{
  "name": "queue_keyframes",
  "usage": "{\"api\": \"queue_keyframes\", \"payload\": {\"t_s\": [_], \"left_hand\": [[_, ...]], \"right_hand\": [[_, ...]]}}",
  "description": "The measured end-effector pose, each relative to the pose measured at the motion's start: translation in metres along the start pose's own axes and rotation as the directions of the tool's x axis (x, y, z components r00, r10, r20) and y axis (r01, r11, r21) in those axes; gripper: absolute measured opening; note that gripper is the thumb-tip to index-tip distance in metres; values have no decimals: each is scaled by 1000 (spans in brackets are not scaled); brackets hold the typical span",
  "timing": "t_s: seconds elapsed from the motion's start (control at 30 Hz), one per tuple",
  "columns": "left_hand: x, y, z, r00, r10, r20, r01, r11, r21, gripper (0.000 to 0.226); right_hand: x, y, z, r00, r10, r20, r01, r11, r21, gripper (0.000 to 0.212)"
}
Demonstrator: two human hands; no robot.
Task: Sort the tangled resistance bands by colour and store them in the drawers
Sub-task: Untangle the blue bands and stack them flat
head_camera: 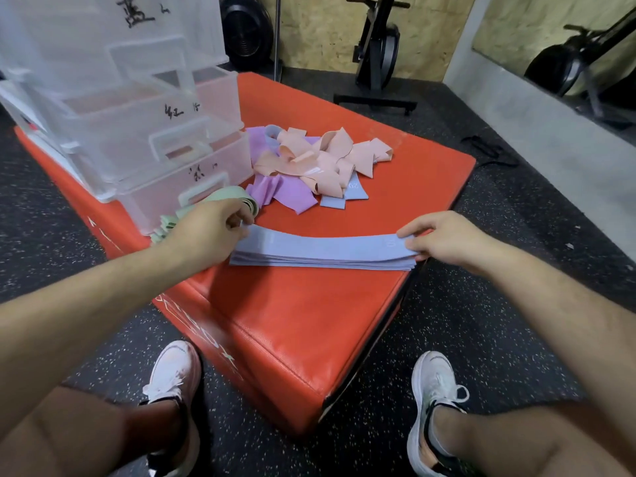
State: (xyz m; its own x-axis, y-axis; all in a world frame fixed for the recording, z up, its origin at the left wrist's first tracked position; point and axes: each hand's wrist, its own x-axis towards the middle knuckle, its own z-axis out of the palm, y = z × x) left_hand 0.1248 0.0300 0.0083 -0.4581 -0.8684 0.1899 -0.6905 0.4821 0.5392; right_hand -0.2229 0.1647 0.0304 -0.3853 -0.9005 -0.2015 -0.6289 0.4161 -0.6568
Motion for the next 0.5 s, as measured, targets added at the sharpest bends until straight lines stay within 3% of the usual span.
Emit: {"api": "queue_keyframes", "payload": {"t_s": [0.2, 0.5], "left_hand": [[-2, -6, 9, 1000, -4, 29, 1, 996, 88, 10], [-3, -10, 21, 988, 155, 16, -155, 969, 193, 8]], "right_hand": [[1, 4, 10, 1000, 7, 16, -7, 999, -45, 19], [0, 2, 14, 999, -37, -21, 31, 976, -216, 22]]}}
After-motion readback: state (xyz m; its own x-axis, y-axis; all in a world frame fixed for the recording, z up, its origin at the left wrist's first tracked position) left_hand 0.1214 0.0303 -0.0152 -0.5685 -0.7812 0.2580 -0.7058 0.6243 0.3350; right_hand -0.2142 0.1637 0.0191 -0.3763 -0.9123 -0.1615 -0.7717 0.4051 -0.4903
